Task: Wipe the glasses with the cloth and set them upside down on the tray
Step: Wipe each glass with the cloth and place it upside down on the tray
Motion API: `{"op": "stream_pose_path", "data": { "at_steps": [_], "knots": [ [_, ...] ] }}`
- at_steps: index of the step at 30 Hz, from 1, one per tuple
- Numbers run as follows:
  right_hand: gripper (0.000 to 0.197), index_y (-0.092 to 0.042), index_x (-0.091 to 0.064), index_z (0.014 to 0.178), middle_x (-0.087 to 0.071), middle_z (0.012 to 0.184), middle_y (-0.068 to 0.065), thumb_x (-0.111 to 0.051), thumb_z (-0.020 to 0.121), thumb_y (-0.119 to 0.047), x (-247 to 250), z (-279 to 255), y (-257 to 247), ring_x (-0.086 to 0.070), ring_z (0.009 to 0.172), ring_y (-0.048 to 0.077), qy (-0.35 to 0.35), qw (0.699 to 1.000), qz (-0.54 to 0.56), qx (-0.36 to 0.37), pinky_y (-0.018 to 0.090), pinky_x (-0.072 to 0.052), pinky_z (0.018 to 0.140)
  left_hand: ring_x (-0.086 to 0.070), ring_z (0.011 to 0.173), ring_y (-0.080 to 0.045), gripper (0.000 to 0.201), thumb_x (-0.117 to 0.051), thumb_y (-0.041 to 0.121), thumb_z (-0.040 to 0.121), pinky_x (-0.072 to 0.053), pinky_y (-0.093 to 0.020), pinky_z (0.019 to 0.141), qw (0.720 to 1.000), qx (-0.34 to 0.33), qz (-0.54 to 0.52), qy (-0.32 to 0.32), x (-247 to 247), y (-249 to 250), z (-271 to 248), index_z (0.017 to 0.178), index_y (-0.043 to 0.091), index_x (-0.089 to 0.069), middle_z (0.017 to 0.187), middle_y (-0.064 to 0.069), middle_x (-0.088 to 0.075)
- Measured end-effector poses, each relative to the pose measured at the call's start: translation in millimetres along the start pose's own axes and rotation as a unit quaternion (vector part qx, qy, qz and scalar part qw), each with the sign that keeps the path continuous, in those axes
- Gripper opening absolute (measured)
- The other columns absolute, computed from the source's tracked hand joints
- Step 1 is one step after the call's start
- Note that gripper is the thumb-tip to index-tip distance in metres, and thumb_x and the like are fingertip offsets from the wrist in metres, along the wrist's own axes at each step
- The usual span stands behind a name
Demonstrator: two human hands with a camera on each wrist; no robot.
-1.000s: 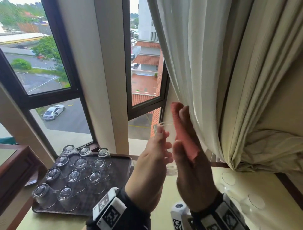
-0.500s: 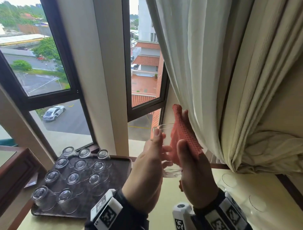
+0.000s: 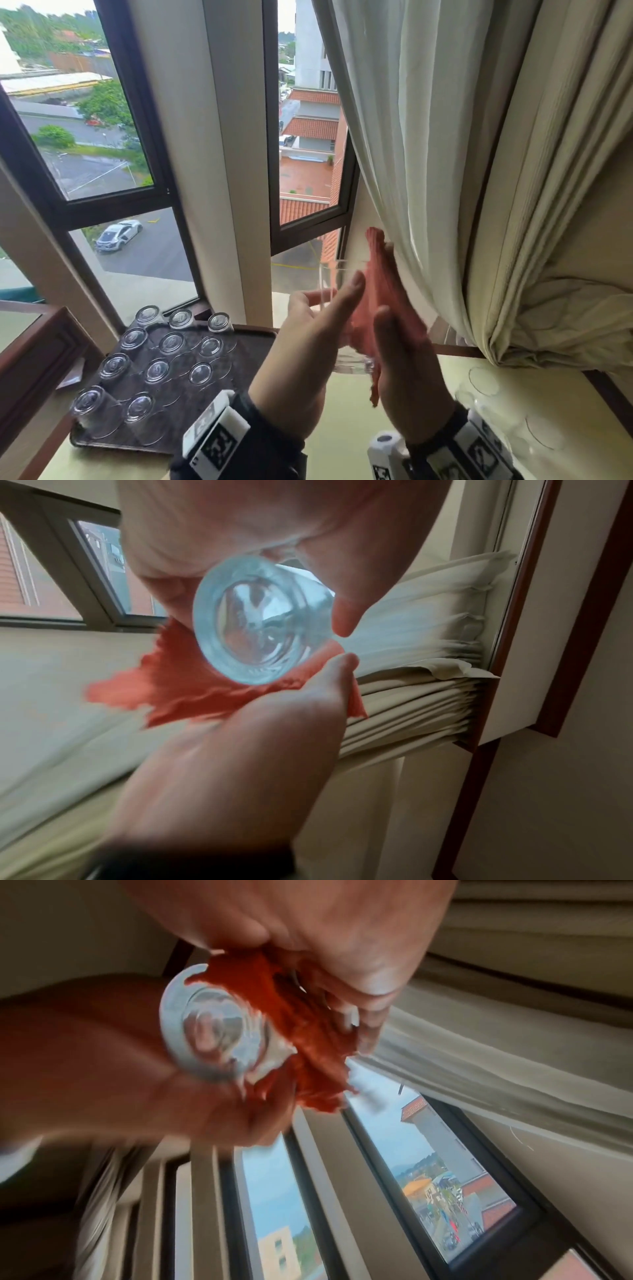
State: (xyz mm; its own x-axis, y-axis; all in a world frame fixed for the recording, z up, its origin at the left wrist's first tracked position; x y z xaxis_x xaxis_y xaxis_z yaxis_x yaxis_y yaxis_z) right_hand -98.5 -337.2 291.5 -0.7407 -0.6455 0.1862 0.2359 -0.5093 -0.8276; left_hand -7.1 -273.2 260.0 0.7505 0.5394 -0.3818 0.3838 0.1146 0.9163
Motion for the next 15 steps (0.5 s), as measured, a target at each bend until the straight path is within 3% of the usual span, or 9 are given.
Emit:
{"op": "stream_pose_path", "data": {
  "at_steps": [2, 3, 5, 6, 8, 10, 13, 15],
  "knots": [
    [0.079, -0.011, -0.065, 0.121, -0.073, 0.119, -0.009, -0.043, 0.088, -0.08, 6.5, 5.2, 2.2, -0.065, 0.119, 0.017, 0.035, 0.997, 0.03, -0.063, 0.029, -0.053, 0.101, -0.07, 0.113, -0.024, 0.081, -0.086, 0.066, 0.073, -0.05, -0.042, 0.105, 1.0, 0.013, -0.007, -0.015, -7.2, -9.6, -5.8, 0.133, 0.02, -0.056, 0.108, -0.004, -0.079],
    [0.072, -0.01, -0.066, 0.119, -0.073, 0.119, -0.009, -0.045, 0.091, -0.074, 6.2, 6.7, -6.7, -0.066, 0.117, 0.014, 0.052, 0.998, 0.016, -0.038, 0.028, -0.052, 0.102, -0.065, 0.124, -0.028, 0.075, -0.083, 0.066, 0.075, -0.045, -0.046, 0.113, 0.999, 0.019, -0.018, -0.019, -10.2, -12.9, -7.2, 0.131, 0.024, -0.059, 0.12, -0.008, -0.076],
    [0.049, -0.009, -0.046, 0.146, -0.049, 0.153, 0.009, -0.042, 0.104, -0.035, -2.7, 2.7, -28.0, -0.044, 0.143, 0.028, 0.046, 0.995, -0.039, 0.076, 0.052, -0.037, 0.117, -0.062, 0.132, -0.028, 0.063, -0.074, 0.067, 0.088, -0.041, -0.05, 0.118, 0.999, 0.014, -0.035, -0.01, -10.5, -12.6, -6.2, 0.131, 0.023, -0.062, 0.131, -0.01, -0.072],
    [0.051, -0.008, -0.036, 0.152, -0.036, 0.161, 0.011, -0.039, 0.104, -0.024, -11.4, -3.1, -34.9, -0.031, 0.15, 0.033, 0.025, 0.99, -0.068, 0.119, 0.06, -0.029, 0.119, -0.063, 0.132, -0.024, 0.059, -0.066, 0.066, 0.095, -0.041, -0.05, 0.119, 0.999, 0.011, -0.038, -0.005, -8.6, -11.0, -4.0, 0.134, 0.022, -0.062, 0.133, -0.009, -0.072],
    [0.053, -0.005, -0.033, 0.154, -0.027, 0.165, 0.012, -0.035, 0.107, -0.029, -23.3, -15.6, -30.6, -0.022, 0.153, 0.036, -0.012, 0.984, -0.103, 0.145, 0.065, -0.024, 0.119, -0.062, 0.135, -0.021, 0.06, -0.054, 0.067, 0.102, -0.039, -0.052, 0.12, 0.999, -0.004, -0.041, -0.008, 0.2, -5.1, 2.0, 0.139, 0.021, -0.064, 0.139, -0.006, -0.07],
    [0.059, -0.001, -0.034, 0.154, -0.024, 0.166, 0.013, -0.031, 0.108, -0.038, -27.1, -28.6, -20.1, -0.019, 0.153, 0.038, -0.03, 0.986, -0.095, 0.136, 0.064, -0.024, 0.119, -0.062, 0.134, -0.024, 0.069, -0.049, 0.075, 0.095, -0.041, -0.052, 0.117, 1.0, -0.01, -0.023, -0.011, 9.9, 3.5, 5.8, 0.136, 0.024, -0.07, 0.14, -0.006, -0.069],
    [0.061, 0.003, -0.028, 0.153, -0.018, 0.167, 0.013, -0.023, 0.11, -0.04, -26.4, -35.6, -11.7, -0.015, 0.154, 0.038, -0.039, 0.985, -0.09, 0.144, 0.057, -0.02, 0.123, -0.067, 0.124, -0.027, 0.079, -0.055, 0.086, 0.075, -0.048, -0.05, 0.11, 1.0, -0.022, -0.007, 0.015, 22.5, 13.9, 6.5, 0.129, 0.03, -0.072, 0.131, -0.004, -0.072],
    [0.063, 0.0, -0.022, 0.156, -0.018, 0.168, 0.011, -0.021, 0.109, -0.043, -22.6, -26.5, -8.4, -0.018, 0.154, 0.035, -0.034, 0.989, -0.065, 0.127, 0.056, -0.023, 0.122, -0.07, 0.113, -0.025, 0.073, -0.054, 0.087, 0.079, -0.053, -0.045, 0.098, 0.999, -0.036, 0.018, -0.002, 18.2, 18.1, 2.8, 0.126, 0.033, -0.072, 0.12, -0.002, -0.075]
  ]
}}
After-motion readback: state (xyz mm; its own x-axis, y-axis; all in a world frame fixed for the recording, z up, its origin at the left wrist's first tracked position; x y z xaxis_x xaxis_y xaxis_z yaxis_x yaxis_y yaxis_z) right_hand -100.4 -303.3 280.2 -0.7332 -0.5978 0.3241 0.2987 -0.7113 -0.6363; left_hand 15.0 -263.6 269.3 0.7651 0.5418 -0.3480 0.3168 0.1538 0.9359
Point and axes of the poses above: each hand's wrist, its own z-axis towards the middle knuckle, its own x-axis out of the back of the hand, y = z × x, the point moved 7 cm from there along z, towards the middle knuckle
